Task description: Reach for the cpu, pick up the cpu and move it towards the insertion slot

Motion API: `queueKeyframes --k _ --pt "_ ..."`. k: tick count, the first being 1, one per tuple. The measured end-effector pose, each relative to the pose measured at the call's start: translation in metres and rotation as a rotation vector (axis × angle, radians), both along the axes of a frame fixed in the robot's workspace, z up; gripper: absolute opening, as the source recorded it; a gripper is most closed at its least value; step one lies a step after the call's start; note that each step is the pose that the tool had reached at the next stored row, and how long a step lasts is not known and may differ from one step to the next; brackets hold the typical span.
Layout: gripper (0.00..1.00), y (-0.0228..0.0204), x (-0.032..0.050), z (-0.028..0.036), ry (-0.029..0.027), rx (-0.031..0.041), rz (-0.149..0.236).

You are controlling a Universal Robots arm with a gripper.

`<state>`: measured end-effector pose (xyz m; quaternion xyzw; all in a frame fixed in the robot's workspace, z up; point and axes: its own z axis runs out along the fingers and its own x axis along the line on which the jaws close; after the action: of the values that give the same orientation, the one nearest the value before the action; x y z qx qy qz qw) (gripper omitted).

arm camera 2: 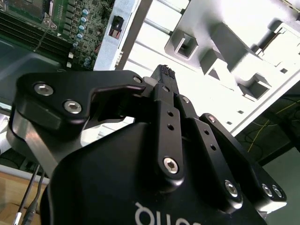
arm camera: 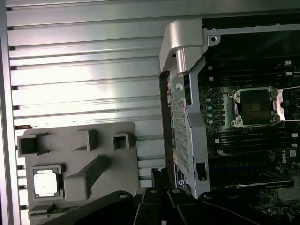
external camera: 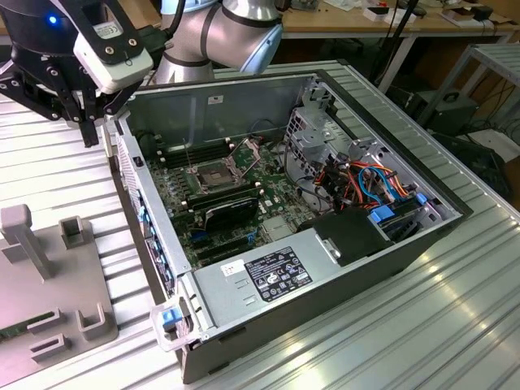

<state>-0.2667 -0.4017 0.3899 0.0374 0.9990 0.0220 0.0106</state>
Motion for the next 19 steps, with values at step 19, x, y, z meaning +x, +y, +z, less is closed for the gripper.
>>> queueKeyframes --k 19 --pt "0.11 0.0 -0.0208 -0.0006 0.0005 0.0 0.0"
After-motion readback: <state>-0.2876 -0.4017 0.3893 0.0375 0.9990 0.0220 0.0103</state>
